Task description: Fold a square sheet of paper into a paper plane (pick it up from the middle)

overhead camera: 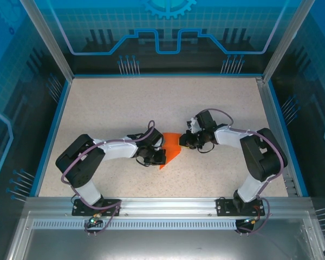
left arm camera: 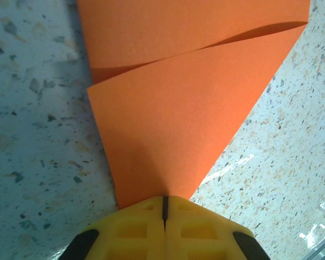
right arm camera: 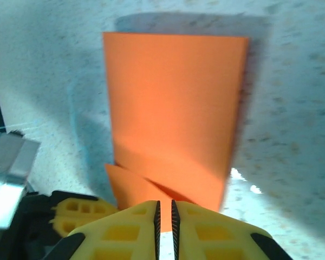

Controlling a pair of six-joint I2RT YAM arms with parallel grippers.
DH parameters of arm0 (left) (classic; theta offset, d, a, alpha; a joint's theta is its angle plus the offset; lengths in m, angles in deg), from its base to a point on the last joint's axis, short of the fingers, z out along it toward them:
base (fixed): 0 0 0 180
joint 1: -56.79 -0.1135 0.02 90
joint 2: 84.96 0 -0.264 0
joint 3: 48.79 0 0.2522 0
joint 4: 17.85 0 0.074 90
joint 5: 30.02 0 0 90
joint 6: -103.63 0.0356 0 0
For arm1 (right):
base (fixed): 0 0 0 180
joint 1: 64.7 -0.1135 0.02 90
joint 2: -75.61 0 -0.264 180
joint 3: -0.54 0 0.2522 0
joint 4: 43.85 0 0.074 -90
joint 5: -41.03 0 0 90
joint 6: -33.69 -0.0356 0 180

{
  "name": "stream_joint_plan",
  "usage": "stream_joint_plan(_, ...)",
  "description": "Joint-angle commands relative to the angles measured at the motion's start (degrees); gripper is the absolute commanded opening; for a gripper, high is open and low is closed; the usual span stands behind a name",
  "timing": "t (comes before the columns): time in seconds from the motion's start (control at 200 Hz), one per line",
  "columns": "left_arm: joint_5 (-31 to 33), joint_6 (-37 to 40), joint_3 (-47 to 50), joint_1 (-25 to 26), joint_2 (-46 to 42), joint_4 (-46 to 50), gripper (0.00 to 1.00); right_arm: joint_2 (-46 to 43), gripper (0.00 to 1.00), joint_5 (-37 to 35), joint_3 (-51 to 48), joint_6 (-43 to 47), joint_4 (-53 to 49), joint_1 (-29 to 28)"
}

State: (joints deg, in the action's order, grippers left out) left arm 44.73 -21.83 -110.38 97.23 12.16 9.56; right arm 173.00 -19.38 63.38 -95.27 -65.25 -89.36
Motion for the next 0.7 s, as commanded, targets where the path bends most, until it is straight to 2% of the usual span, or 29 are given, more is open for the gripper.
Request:
stream_joint_plan(0.0,3.22,1.61,1.80,-0.18,2.96,5.42,0.05,1.30,0.16,0.24,0.98,0.99,-1.63,-3.97)
stream_joint_plan(0.095,3.20,1.53,1.55,-0.22,3.07,5.39,0.05,4.33,0.15,-1.65,3.30,0.61,-1.91,-6.03)
stream_joint_plan(0.24,3.20,1.38,1.08,-0.19,2.82,5.58,0.06,9.00,0.13,-1.79,2.65,-0.42,0.53,-6.23)
stream_joint_plan(0.5,2.09,0.93,-2.87,-0.33,0.07,7.03,0.07,11.80,0.08,-5.09,1.67,1.65,-2.20,-6.27)
stream_joint_plan(0.695,-2.59,-1.01,-6.96,-1.21,-2.28,5.95,0.09,12.31,0.08,-5.34,1.67,1.61,-2.25,-6.26)
